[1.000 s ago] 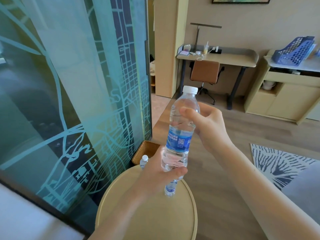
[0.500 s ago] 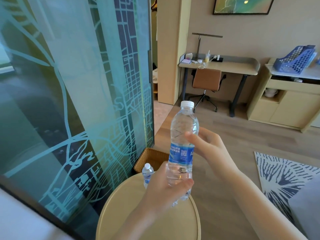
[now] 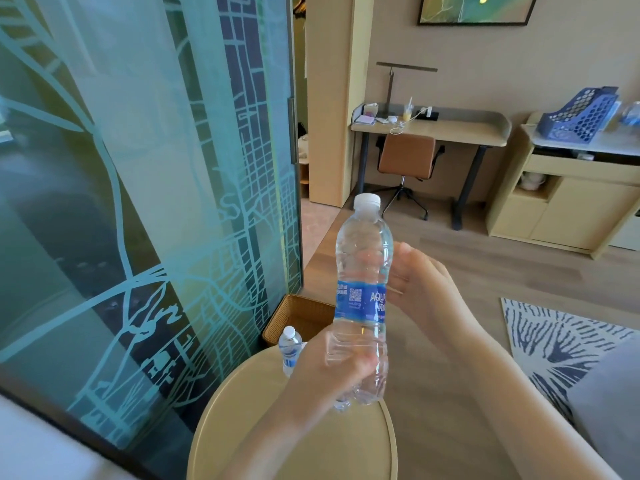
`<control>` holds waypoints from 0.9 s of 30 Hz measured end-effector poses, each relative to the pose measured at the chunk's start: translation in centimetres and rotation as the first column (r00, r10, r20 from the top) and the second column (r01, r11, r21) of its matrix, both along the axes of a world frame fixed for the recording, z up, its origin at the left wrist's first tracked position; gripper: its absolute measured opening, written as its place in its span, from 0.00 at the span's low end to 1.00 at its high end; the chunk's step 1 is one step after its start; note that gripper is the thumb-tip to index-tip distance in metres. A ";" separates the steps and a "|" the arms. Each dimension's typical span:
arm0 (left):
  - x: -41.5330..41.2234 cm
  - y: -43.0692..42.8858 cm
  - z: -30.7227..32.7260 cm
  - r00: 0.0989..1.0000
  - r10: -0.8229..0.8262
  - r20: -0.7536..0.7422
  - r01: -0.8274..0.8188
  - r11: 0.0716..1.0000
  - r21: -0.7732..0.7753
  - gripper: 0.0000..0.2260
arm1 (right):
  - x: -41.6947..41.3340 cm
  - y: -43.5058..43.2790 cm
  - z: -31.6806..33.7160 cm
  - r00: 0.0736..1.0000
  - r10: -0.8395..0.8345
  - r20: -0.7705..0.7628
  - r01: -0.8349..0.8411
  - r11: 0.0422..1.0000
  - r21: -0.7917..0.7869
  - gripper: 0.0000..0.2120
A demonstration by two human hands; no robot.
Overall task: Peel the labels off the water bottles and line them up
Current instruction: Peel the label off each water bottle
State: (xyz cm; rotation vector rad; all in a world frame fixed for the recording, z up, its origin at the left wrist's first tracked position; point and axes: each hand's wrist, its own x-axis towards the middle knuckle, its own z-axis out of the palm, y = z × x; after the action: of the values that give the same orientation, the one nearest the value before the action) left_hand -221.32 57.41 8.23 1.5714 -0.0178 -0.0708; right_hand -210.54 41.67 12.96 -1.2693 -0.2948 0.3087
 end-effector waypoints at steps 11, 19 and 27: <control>0.9 1.3 0.0 0.992 -0.102 -0.076 0.104 0.994 0.029 0.12 | 1.9 0.9 0.2 0.986 0.166 0.014 -0.166 0.986 0.011 0.24; 1.7 1.2 -0.6 1.000 -0.005 0.015 0.004 0.996 0.091 0.25 | 1.8 1.5 0.5 0.991 -0.072 0.113 0.079 0.995 -0.055 0.19; 1.7 -1.0 -2.0 0.925 0.298 0.236 -0.371 0.844 0.387 0.27 | 1.7 2.5 0.9 0.973 -0.215 0.086 0.225 0.967 -0.118 0.13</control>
State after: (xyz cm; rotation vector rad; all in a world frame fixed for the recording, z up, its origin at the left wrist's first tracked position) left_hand -219.61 56.44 6.19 1.9942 0.1533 0.3592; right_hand -208.80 44.15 13.83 -1.4277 -0.1954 0.0921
